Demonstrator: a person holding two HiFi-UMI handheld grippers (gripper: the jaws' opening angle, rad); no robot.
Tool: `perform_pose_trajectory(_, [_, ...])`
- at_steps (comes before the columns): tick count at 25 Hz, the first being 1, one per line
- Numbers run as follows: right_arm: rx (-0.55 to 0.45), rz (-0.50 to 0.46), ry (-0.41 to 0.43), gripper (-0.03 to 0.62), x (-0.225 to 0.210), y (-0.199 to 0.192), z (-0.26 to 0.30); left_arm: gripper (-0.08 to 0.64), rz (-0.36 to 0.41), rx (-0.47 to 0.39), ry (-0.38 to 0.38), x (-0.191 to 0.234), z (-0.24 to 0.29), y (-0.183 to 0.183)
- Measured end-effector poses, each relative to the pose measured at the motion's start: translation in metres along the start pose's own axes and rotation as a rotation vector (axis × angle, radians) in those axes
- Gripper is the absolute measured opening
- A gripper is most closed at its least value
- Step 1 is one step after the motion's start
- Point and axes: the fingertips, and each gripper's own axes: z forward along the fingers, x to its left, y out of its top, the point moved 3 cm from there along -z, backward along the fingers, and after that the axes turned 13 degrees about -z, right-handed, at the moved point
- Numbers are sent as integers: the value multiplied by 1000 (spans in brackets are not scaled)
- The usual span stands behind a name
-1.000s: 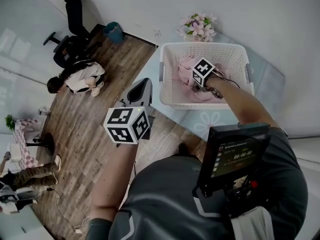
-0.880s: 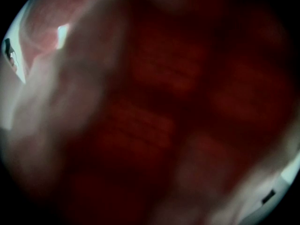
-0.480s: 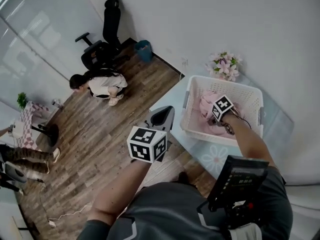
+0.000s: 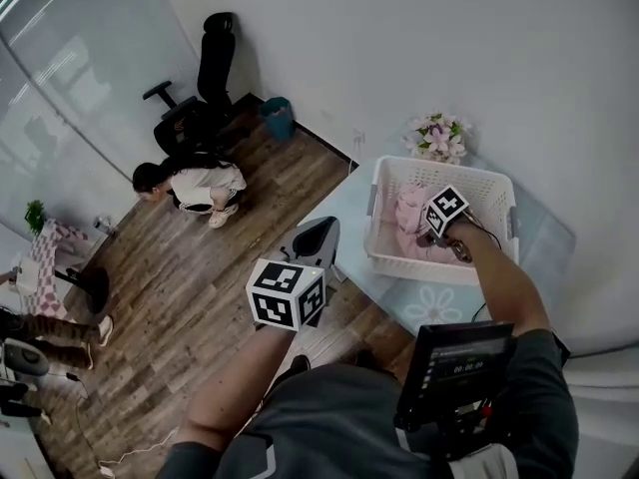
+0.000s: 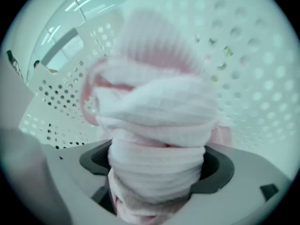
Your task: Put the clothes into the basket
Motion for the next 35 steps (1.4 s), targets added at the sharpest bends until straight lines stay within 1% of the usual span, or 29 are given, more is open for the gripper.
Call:
perform_pose_trajectory(4, [-40,18,-78,469,-3,7,-47,9,26,-31,-77,-6,-8,13])
perform_pose_trajectory(7, [-97,34,-145,468,5,15,-94,9,38,-39,-129,-5,-21,22])
perform_pose_trajectory(10, [-168,54,-237,468,15,27,-136,9,49,-44,-164,4,-35,29])
perform_pose_trajectory(14, [-263,39,-358,468,43,42,-190,9,79,-47,-209,14,-57,37])
perform_pose_trajectory(16, [-345,65,-401,468,64,48,-219,9,90,-48,-254,15,-69,43])
perform_pose_trajectory(18, [-460,116,-427,466,83,53,-246,9,90,-47,-324,14,-78,50])
perform_pose_trajectory(20, [-601,170,-423,465,106,58,-268,9,91,-57,-379,13,-85,56])
perform_pose_trajectory(22, [-721,215,-425,458,135,57,-285,9,101,-64,-419,13,-93,58])
perform_pose_trajectory(24, [-800,255,-467,432,167,49,-302,9,96,-57,-473,12,-102,62])
perform_pose_trajectory(25, [-828,278,-496,408,184,44,-309,9,75,-53,-505,12,-107,65])
perform_pose_trajectory(26, [-855,297,-525,380,199,42,-316,9,36,-54,-537,13,-113,67])
perform_pose_trajectory(28, [-902,319,-582,303,225,40,-329,9,-53,-57,-603,16,-120,70])
perform_pose_trajectory(29, [-923,322,-612,262,236,40,-335,9,-72,-58,-628,18,-122,69])
perform_pose_trajectory(30, [-941,323,-639,231,248,39,-339,9,-69,-55,-647,19,-124,65])
perform_pose_trajectory(31, [-955,327,-660,218,261,37,-341,9,-53,-46,-662,20,-127,59])
perform_pose_trajectory(33, [-977,348,-691,212,289,31,-343,9,-12,-16,-691,20,-136,47])
perform_pose_trajectory(35, [-1005,374,-722,192,313,23,-347,9,25,-3,-720,16,-144,44])
